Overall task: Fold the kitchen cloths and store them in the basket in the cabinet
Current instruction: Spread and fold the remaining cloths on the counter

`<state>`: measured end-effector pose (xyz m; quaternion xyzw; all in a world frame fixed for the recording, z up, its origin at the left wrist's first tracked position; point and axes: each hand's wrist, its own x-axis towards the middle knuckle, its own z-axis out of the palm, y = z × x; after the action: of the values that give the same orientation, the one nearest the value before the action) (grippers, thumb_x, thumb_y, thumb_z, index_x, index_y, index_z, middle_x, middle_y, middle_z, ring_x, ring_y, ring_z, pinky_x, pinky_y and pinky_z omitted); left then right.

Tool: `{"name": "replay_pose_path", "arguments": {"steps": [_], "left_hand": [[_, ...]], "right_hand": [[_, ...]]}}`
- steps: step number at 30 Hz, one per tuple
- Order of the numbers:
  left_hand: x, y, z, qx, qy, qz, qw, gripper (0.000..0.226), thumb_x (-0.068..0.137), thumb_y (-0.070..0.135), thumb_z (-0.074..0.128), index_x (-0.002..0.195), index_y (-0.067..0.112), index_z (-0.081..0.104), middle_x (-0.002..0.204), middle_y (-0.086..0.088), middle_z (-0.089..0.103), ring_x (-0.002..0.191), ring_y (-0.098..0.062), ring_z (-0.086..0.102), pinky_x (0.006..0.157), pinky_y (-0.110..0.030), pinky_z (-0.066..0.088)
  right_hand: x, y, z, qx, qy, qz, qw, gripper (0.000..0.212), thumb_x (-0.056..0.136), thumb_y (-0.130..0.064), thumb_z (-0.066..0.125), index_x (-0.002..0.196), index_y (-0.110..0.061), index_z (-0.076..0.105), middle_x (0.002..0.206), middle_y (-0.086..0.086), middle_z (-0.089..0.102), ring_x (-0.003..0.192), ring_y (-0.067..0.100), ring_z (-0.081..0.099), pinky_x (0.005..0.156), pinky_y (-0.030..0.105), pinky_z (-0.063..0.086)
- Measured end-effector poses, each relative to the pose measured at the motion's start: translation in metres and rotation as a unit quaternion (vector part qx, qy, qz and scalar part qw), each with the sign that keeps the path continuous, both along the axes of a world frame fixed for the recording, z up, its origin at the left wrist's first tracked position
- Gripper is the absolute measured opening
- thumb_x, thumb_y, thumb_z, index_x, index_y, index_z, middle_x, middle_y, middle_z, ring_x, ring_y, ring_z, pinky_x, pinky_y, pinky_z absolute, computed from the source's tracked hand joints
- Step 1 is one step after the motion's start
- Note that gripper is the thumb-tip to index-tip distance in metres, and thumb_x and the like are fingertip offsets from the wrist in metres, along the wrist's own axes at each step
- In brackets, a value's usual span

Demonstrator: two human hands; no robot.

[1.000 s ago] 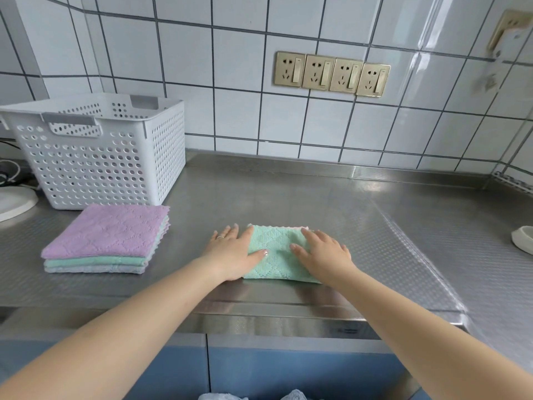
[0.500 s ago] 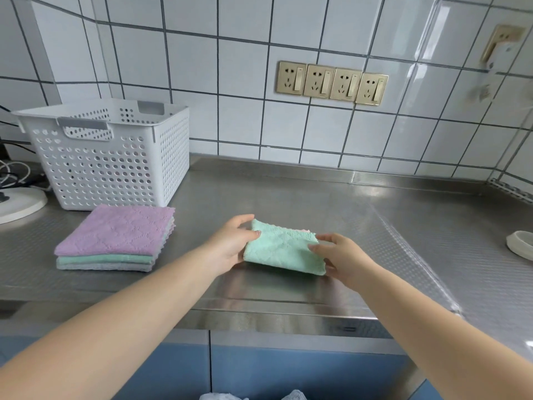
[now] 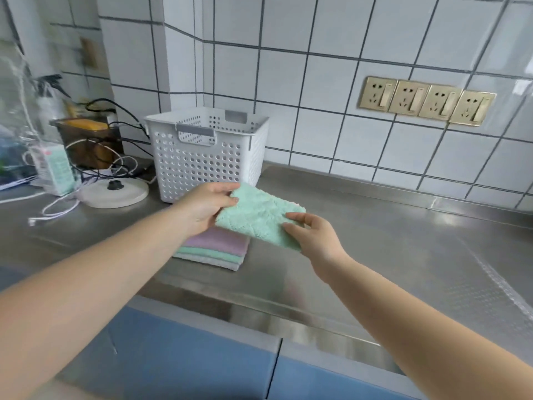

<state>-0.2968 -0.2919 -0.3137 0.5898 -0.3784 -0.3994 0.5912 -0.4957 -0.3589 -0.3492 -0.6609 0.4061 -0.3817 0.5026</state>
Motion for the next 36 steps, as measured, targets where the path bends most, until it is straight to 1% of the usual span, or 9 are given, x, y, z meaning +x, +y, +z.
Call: {"name": "replay_pose_path", "arguments": {"steps": [4,12,16,19,22,25,30,33,36], "left_hand": [[0.053,0.015,-0.007,0.021,-0.08,0.054,0.995,0.049,0.086,-0.012,0.053,0.133,0.003,0.049,0.142,-0.015,0.044,0.131,-0.022,0.043,0.114,-0.038,0.029],[0.097,0.018,-0.038,0.054,-0.084,0.056,0.993,0.051,0.085,-0.014,0.054,0.133,0.001,0.048,0.142,-0.017,0.045,0.127,-0.023,0.047,0.108,-0.035,0.037],[0.099,0.014,-0.049,0.082,-0.156,0.044,0.983,0.052,0.085,-0.009,0.058,0.133,0.006,0.049,0.144,-0.012,0.043,0.131,-0.02,0.043,0.105,-0.028,0.035],[0.097,0.014,-0.049,0.118,-0.306,0.051,0.943,0.05,0.086,0.004,0.059,0.134,0.013,0.051,0.139,-0.009,0.05,0.126,-0.022,0.049,0.104,-0.031,0.038],[0.09,0.013,-0.035,0.073,-0.492,0.081,0.864,0.049,0.091,0.014,0.051,0.14,0.013,0.042,0.145,-0.008,0.042,0.133,-0.022,0.039,0.111,-0.035,0.029],[0.074,0.002,-0.02,0.032,-0.569,0.043,0.82,0.047,0.097,0.015,0.037,0.144,0.013,0.034,0.151,-0.006,0.034,0.138,-0.021,0.032,0.113,-0.037,0.025],[0.057,-0.016,-0.032,0.155,-0.634,-0.073,0.754,0.044,0.095,0.012,0.033,0.138,0.012,0.041,0.147,-0.008,0.04,0.131,-0.026,0.042,0.107,-0.043,0.036],[0.063,-0.016,-0.053,0.212,-0.638,-0.102,0.733,0.051,0.101,0.025,0.021,0.15,0.012,0.016,0.159,-0.006,0.011,0.146,-0.021,0.012,0.119,-0.04,0.011],[0.071,-0.014,-0.057,0.232,-0.613,-0.102,0.748,0.057,0.101,0.035,0.019,0.151,0.012,0.003,0.159,-0.005,-0.003,0.146,-0.02,-0.002,0.12,-0.041,0.004]], "right_hand": [[0.055,0.004,0.004,-0.024,0.042,0.037,0.998,0.014,0.085,-0.018,0.065,0.098,-0.024,0.066,0.078,-0.012,0.059,0.048,-0.007,0.052,0.043,0.006,0.036],[0.096,0.008,-0.009,-0.067,0.143,0.037,0.987,0.026,0.085,-0.018,0.063,0.111,-0.018,0.067,0.098,-0.007,0.058,0.082,0.007,0.056,0.068,0.014,0.041],[0.094,0.007,-0.018,-0.101,0.181,0.025,0.978,0.031,0.085,-0.02,0.063,0.116,-0.016,0.065,0.102,0.0,0.058,0.067,0.002,0.05,0.05,0.003,0.035],[0.093,0.008,-0.026,-0.111,0.205,0.018,0.972,0.038,0.086,-0.028,0.063,0.123,-0.019,0.06,0.126,0.01,0.052,0.098,0.015,0.051,0.084,0.019,0.042],[0.095,0.005,-0.021,-0.13,0.224,-0.038,0.965,0.052,0.089,-0.041,0.057,0.136,-0.025,0.045,0.149,0.01,0.025,0.136,0.023,0.03,0.111,0.036,0.028],[0.109,0.0,-0.006,-0.202,0.281,-0.041,0.937,0.055,0.092,-0.043,0.049,0.143,-0.027,0.035,0.158,0.006,0.01,0.143,0.023,0.015,0.115,0.046,0.019],[0.148,0.005,-0.008,-0.256,0.454,0.075,0.85,0.048,0.095,-0.026,0.03,0.142,-0.024,0.031,0.156,0.0,0.015,0.145,0.02,0.01,0.109,0.065,0.005],[0.148,0.008,-0.025,-0.253,0.489,0.109,0.828,0.05,0.096,-0.026,0.021,0.146,-0.027,0.022,0.157,-0.003,0.013,0.145,0.017,0.003,0.109,0.067,-0.002],[0.144,0.006,-0.031,-0.241,0.485,0.104,0.834,0.051,0.097,-0.036,0.017,0.148,-0.027,0.017,0.159,-0.004,0.004,0.146,0.015,-0.002,0.111,0.064,-0.003]]}}
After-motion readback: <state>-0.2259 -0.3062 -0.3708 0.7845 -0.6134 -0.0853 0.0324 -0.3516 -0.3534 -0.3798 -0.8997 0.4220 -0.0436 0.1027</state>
